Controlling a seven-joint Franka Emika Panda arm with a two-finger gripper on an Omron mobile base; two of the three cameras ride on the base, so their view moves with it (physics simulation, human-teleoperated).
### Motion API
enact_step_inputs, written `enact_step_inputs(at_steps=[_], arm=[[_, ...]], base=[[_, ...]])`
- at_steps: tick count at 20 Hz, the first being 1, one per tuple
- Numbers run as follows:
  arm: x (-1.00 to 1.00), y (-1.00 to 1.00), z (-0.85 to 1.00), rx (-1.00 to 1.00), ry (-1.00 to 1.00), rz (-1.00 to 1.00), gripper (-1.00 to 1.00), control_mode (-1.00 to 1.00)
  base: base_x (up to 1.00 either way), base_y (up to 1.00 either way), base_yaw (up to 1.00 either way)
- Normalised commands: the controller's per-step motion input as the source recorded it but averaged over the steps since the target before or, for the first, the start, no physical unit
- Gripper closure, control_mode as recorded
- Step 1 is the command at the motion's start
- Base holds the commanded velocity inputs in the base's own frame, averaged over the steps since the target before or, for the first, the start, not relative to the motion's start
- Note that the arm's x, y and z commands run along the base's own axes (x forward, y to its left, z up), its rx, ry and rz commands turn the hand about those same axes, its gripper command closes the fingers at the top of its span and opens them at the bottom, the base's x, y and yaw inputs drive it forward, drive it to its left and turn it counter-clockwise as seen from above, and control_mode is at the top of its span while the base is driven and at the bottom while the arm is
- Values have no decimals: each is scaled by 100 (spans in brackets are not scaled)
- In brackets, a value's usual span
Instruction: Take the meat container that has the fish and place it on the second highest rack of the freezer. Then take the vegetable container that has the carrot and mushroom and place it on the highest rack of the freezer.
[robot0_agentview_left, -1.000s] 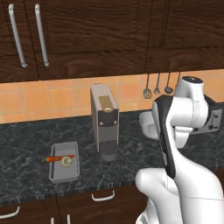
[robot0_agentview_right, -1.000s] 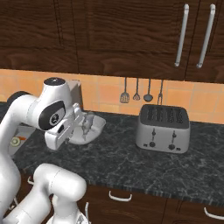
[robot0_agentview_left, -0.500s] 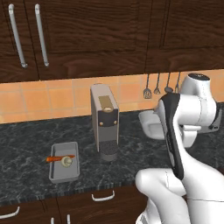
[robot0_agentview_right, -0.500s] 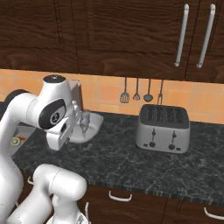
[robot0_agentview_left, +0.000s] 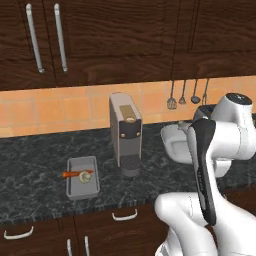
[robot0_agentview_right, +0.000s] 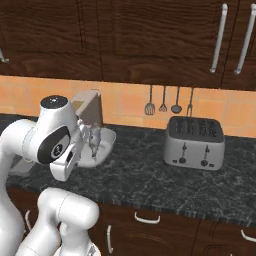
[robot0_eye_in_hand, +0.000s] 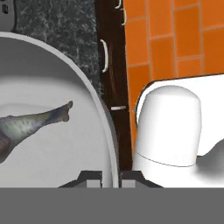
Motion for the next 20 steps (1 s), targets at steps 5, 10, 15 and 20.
enact_step_inputs(at_steps=[5, 10, 15, 20], arm=[[0, 0, 0, 0, 0, 0, 100, 100], [0, 0, 0, 0, 0, 0, 100, 100], [0, 0, 0, 0, 0, 0, 100, 100], [0, 0, 0, 0, 0, 0, 100, 100]], base=[[-50, 73, -48], [-17, 2, -99], [-14, 0, -100], [-17, 0, -99]])
